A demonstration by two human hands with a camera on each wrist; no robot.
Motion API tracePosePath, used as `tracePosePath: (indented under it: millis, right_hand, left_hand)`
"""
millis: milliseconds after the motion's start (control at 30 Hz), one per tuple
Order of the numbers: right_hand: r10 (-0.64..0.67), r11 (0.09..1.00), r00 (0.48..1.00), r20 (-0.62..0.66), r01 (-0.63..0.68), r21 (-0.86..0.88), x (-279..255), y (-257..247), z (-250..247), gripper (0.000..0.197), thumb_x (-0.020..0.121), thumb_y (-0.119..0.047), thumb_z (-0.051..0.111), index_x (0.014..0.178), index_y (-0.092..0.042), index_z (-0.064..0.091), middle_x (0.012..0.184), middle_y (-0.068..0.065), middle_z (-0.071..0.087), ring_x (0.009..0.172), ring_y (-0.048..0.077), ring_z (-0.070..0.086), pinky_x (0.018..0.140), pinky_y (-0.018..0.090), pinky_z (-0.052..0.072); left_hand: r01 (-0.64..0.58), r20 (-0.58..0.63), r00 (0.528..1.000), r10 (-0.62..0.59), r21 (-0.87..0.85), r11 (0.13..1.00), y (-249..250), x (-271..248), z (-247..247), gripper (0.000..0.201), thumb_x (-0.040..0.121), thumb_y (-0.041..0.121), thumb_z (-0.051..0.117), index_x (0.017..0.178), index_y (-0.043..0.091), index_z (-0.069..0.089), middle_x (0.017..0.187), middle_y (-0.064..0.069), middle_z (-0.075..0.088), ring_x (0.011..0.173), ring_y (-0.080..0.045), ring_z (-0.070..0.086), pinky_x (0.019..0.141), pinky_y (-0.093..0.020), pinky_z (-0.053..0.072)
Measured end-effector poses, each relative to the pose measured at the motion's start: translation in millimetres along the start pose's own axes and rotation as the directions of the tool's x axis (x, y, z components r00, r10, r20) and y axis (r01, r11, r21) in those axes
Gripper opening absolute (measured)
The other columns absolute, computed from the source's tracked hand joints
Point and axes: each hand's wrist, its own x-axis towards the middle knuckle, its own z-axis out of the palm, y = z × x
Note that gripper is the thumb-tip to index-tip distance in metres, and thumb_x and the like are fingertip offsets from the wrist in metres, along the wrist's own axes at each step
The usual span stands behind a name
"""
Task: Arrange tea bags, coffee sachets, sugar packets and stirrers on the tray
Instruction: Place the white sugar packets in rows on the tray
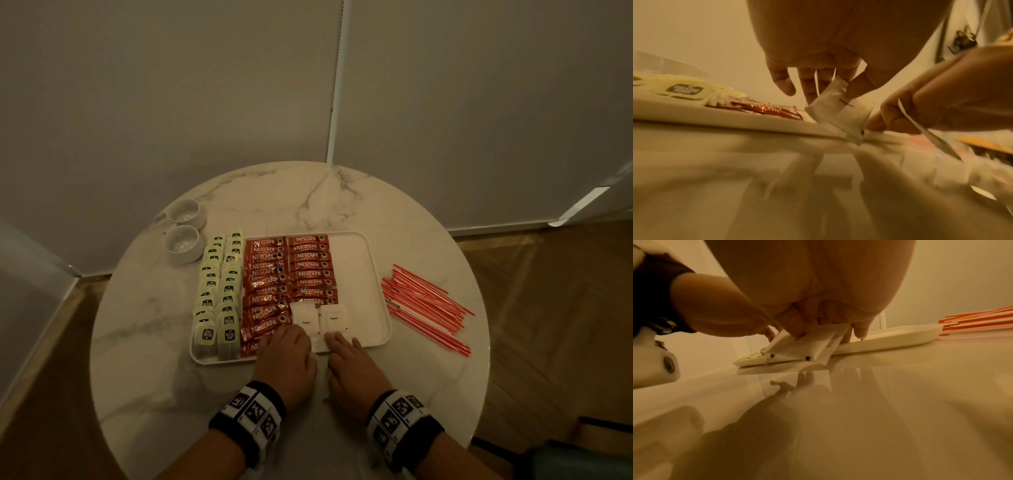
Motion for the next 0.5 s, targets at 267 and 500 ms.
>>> tracePosePath:
  millis: [267, 500]
  right_hand:
    - [0.387, 0.786, 0.888, -0.249, -0.177, 0.593, 25.8, 15.1, -40.9, 0.007, 0.092, -0.016, 0.052, 0.09, -0.015, 0.058, 0.086, -0.002, 0.057, 0.083, 0.016, 0.053, 0.069, 0.023, 0.041]
    - [0.442, 0.769, 0.884, -0.153, -0.286, 0.571, 53.2, 17.6, -36.1, 0.022, 0.086, -0.012, 0.058, 0.107, -0.019, 0.058, 0.083, -0.006, 0.058, 0.076, 0.01, 0.052, 0.062, 0.017, 0.038]
  left_hand:
    - [0.164, -0.137, 0.966, -0.22, -0.335, 0.928, -18.8, 36.9, -18.8, 0.017, 0.092, 0.021, 0.051, 0.1, 0.025, 0.065, 0.094, 0.006, 0.053, 0.094, -0.012, 0.046, 0.089, -0.031, 0.041]
    - [0.218, -0.001, 0.971, -0.239, -0.405, 0.888, -19.9, 50.4, -14.8, 0.018, 0.094, 0.014, 0.049, 0.104, 0.021, 0.063, 0.098, 0.002, 0.063, 0.086, -0.012, 0.056, 0.078, -0.025, 0.047]
